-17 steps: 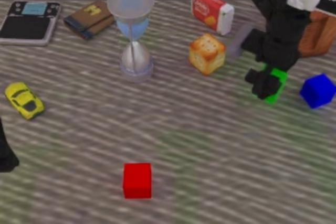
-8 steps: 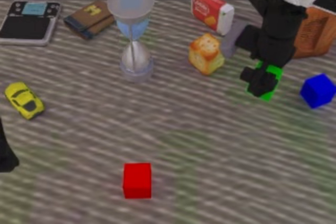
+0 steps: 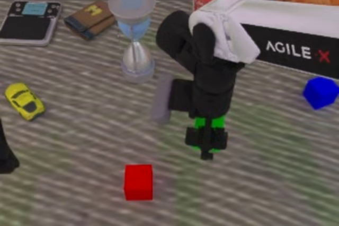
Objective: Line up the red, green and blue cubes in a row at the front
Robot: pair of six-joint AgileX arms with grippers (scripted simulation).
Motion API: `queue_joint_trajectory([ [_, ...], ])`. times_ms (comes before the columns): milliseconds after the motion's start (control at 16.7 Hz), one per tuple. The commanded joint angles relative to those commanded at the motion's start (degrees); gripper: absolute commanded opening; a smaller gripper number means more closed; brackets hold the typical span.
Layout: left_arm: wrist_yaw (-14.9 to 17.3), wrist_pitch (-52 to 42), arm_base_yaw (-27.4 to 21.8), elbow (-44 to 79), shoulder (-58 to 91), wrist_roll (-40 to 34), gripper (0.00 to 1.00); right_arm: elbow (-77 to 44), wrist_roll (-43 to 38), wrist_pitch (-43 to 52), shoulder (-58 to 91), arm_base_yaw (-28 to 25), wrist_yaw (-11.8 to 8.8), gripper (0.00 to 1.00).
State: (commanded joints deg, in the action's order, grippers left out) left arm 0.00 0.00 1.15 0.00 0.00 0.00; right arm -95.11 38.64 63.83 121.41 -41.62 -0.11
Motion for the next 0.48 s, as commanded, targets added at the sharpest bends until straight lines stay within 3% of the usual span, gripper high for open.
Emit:
queue_joint_trajectory([
  [240,0.00,0.00,0.00,0.00,0.00,0.00,1.00,4.96,0.48,-1.19,-4.04,-8.36,-0.07,0.00],
  [480,0.00,0.00,0.00,0.00,0.00,0.00,1.00,5.48,0.53,-1.33,-4.50,-9.06,-0.07,0.00],
])
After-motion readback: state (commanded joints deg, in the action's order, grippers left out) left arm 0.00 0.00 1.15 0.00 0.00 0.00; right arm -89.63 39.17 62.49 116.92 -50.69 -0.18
